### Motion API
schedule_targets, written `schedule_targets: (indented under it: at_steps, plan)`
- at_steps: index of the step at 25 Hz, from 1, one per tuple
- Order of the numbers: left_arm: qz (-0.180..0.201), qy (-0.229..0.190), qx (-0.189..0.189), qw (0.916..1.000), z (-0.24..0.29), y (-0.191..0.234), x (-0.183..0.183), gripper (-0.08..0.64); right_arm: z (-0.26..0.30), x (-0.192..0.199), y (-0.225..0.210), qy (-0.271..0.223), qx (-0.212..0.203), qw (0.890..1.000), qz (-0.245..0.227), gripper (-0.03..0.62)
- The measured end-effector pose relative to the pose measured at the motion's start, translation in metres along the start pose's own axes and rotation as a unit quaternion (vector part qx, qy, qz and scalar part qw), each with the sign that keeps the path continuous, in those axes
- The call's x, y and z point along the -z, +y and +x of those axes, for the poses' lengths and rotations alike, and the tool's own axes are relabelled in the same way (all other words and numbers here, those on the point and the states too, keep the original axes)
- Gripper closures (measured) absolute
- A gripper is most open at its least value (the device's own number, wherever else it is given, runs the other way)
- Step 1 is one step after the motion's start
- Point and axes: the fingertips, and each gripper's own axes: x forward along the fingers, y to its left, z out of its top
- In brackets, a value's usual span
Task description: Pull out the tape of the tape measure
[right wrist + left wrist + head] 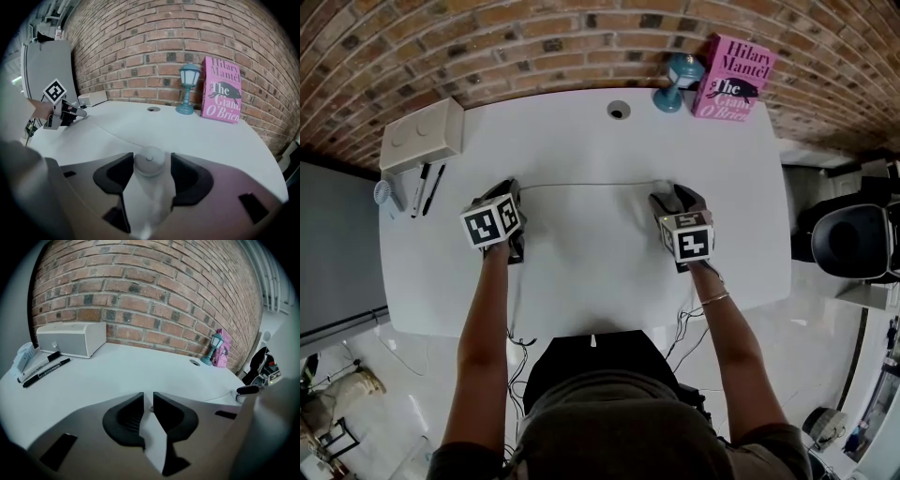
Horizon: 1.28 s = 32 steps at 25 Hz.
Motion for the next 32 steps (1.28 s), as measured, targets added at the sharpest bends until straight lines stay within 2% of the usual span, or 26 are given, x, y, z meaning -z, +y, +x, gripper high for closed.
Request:
schedule_targets:
  at_steps: [6, 12, 18, 32]
  plan:
    - [-0.005, -0.026, -0.017, 0.9995, -0.013, 0.006, -0.008, 0.486, -0.014, -0.008, -0.007, -0.028, 0.017, 0.999, 0.031, 0.351]
    - [0.027, -0.061, -0.014, 0.9977, -0.032, -0.005, -0.016, 0.488, -0.033, -0.016, -0.001, -0.062, 0.02, 0.996, 0.067, 0.391]
    - [0.052, -0.083, 0.006, 0.9952, -0.05, -0.026, -0.017, 0.491, -0.049, -0.023, 0.015, -0.092, 0.01, 0.992, 0.087, 0.416]
    - [0.074, -0.128, 0.053, 0.9876, -0.098, -0.061, -0.01, 0.518, -0.096, -0.038, 0.052, -0.157, 0.01, 0.983, 0.091, 0.478]
